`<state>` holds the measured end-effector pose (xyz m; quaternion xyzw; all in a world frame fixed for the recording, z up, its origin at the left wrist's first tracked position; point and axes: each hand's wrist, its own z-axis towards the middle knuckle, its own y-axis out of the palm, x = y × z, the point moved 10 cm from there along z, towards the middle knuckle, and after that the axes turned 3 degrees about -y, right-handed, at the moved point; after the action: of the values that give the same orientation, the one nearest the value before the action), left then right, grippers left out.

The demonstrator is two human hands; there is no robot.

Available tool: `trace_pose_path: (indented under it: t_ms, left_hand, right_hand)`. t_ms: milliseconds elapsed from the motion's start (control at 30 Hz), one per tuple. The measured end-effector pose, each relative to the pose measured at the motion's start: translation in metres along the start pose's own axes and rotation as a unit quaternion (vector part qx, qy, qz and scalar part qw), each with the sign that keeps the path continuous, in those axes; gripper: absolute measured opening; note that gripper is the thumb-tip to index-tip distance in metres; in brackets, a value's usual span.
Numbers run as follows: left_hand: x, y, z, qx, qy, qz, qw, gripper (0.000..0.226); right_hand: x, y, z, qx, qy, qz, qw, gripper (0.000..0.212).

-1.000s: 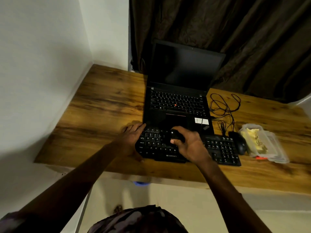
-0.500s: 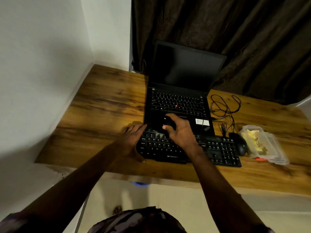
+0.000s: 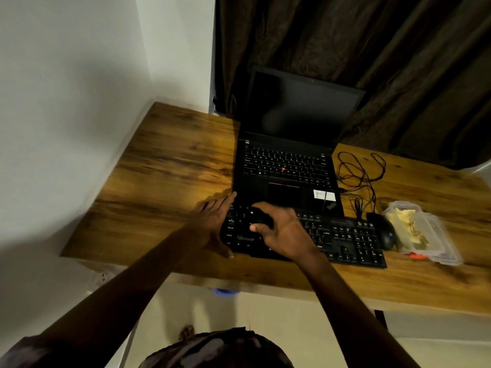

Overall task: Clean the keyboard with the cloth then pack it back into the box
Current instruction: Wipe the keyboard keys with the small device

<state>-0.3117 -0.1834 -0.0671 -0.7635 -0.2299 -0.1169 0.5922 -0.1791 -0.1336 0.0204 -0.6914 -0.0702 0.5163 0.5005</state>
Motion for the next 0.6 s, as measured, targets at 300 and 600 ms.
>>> trace_pose_path:
  t_ms: [300,600]
  left_hand:
    - [0.002,-0.011,-0.007,0.021,0.003,-0.041,0.999,0.171]
    - [0.007,-0.019,-0.018,0.019,-0.013,-0.097,0.995,0.169]
  right_hand:
    - [-0.003,-0.013,0.045,0.107,0.003,0.0,0.994,0.042]
    - [-0.01,0.004,0.029,0.154,0.07,0.066,0.983,0.029]
